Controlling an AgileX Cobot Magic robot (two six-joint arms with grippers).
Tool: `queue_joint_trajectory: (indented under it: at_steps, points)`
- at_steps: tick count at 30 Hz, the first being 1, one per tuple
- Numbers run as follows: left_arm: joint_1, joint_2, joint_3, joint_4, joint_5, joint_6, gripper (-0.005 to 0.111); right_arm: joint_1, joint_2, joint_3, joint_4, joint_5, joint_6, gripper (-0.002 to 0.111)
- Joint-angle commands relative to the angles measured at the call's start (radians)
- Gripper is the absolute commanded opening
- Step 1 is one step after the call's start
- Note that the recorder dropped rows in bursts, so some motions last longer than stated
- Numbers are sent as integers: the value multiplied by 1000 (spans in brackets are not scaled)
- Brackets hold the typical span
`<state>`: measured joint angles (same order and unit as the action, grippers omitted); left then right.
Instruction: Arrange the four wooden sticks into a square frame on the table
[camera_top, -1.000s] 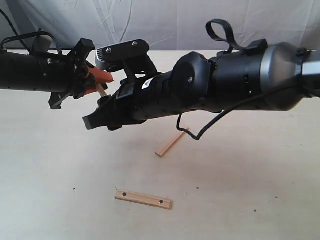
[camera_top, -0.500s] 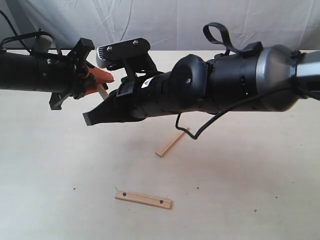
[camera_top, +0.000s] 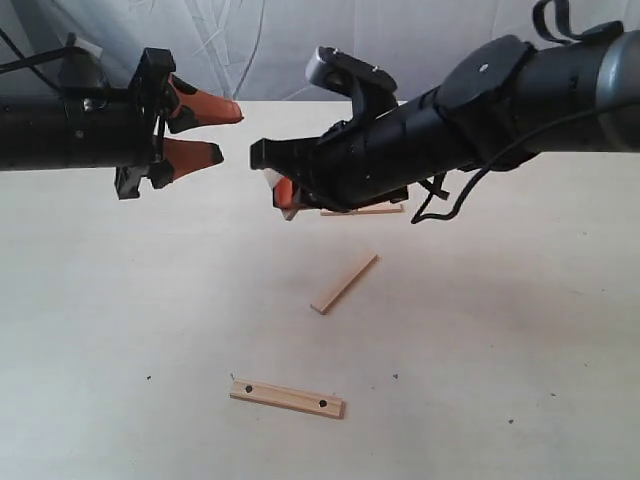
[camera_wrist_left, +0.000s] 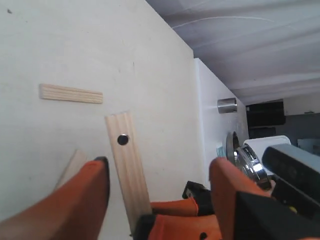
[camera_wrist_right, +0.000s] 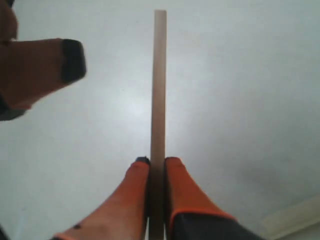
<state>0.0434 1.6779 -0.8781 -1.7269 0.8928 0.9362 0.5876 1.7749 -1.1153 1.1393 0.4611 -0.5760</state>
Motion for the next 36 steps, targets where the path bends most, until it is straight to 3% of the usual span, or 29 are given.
queue_joint_trajectory:
  at_steps: [1, 3, 13, 17, 19, 20, 23, 29, 30, 36]
  points:
    - [16, -9, -8, -18, 77, 62, 58, -97, -15, 3, 383, 280, -313, -1]
    - [23, -9, -8, -18, 104, 65, 58, -130, -15, 3, 490, 400, -401, -1]
    - [35, -9, -12, -18, 231, 96, 52, -148, 56, 3, 556, 593, -421, -1]
    - [35, -9, -12, -18, 224, 96, 35, -148, 82, 3, 570, 626, -441, -1]
    - [35, -9, -12, -18, 224, 96, 16, -148, 84, 3, 570, 610, -441, -1]
    - [35, -9, -12, -18, 224, 96, 1, -148, 84, 3, 564, 586, -447, -1]
    - [35, -9, -12, -18, 198, 99, 0, -148, 84, 3, 559, 572, -467, -1]
    - [35, -9, -12, -18, 98, 118, 0, -148, 64, 3, 418, 471, -479, 63]
    - [35, -9, -12, -5, 80, 118, 0, -148, 50, 3, 393, 442, -479, 68]
    - [31, -9, -12, 59, 3, 86, 0, -83, -40, 3, 233, 226, -468, 51]
